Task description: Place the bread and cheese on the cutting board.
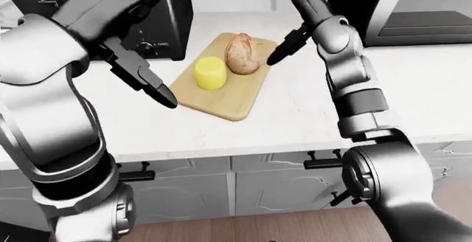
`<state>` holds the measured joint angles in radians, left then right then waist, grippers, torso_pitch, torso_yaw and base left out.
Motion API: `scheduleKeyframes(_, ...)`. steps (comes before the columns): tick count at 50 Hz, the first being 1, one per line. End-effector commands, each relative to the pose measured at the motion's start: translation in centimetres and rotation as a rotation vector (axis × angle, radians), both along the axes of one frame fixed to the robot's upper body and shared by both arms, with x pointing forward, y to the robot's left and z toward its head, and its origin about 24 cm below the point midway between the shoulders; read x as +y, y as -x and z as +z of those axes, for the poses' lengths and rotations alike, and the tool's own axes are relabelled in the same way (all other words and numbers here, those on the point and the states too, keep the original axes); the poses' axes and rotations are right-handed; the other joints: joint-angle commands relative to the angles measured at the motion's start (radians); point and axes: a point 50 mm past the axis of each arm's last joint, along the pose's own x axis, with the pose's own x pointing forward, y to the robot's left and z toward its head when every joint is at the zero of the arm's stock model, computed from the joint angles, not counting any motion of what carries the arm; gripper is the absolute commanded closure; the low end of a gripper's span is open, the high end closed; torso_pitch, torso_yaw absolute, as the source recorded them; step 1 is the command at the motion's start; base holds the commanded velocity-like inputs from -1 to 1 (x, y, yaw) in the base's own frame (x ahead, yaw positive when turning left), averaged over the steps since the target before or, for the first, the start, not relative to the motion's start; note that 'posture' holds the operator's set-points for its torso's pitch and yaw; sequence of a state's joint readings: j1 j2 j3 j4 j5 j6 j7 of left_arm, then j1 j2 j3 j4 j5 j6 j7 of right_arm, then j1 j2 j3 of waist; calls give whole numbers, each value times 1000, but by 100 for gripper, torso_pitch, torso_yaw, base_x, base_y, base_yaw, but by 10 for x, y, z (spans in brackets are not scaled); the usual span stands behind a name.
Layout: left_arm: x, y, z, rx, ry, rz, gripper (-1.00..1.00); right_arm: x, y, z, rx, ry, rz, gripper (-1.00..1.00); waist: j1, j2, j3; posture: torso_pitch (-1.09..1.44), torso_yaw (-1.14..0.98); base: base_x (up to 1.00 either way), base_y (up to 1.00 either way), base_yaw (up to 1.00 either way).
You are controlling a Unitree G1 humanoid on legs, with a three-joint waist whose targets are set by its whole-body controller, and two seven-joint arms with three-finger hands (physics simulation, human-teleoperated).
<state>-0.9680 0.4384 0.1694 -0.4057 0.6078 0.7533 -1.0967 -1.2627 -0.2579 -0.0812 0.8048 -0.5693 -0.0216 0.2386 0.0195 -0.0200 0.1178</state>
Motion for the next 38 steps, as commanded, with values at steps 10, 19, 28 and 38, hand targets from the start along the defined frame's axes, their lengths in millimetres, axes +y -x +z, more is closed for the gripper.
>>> scheduleKeyframes(10, 11, 20, -13, -81, 163, 87, -100, -9, 64, 26, -96, -124, 29, -100, 1, 3, -35, 8, 0, 0, 0, 0)
scheduleKeyframes(19, 17, 40, -17, -100, 236, 108, -100, -14, 93, 23, -103, -174, 30, -100, -1, 7, -36, 8, 0, 0, 0, 0)
scheduleKeyframes(28, 15, 46, -44, -91, 353, 112, -100, -20, 121, 13, -136, -240, 18, -100, -2, 12, -40, 8, 0, 0, 0, 0)
scheduleKeyframes(38, 13, 57, -71, -65, 450, 125, -100, -21, 150, -8, -119, -330, 13, -100, -5, 16, -45, 8, 0, 0, 0, 0)
